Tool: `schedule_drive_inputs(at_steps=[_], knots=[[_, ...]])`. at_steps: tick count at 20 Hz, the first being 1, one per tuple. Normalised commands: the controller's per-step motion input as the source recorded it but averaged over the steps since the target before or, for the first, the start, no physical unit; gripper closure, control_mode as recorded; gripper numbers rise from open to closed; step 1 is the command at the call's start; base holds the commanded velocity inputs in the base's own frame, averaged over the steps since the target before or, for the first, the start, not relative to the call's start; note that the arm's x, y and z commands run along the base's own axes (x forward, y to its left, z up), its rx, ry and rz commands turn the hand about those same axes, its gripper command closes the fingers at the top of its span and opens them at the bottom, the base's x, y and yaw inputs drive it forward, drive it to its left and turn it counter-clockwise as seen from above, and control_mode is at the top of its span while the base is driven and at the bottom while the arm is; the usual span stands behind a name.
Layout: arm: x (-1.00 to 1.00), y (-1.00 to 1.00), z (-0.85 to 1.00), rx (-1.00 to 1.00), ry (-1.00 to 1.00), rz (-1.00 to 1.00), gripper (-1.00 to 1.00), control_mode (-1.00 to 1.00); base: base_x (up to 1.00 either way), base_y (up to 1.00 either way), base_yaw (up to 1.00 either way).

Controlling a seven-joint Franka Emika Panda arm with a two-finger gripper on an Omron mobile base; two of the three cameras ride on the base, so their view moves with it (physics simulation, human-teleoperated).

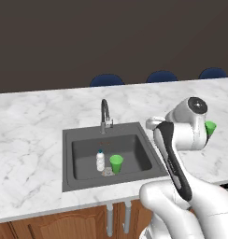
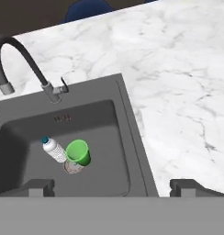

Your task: Pick the cup and cup and place them in the sink. Then turn on the water.

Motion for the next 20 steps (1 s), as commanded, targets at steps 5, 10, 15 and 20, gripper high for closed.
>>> schedule_drive_inputs(at_steps=[5, 10, 15, 20], knots=[[-0.30, -0.49, 0.35, -0.04, 0.28, 0.00, -1.00, -1.00, 0.00, 0.00, 0.00], [-0.12, -0.61, 0.14, -0.02, 0.25, 0.00, -1.00, -1.00, 0.00, 0.00, 0.00], [-0.02, -0.66, 0.06, -0.01, 0.15, 0.01, -1.00, -1.00, 0.00, 0.00, 0.00], [0.03, -0.48, 0.00, 0.00, 0.01, 0.15, -1.00, -1.00, 0.00, 0.00, 0.00]])
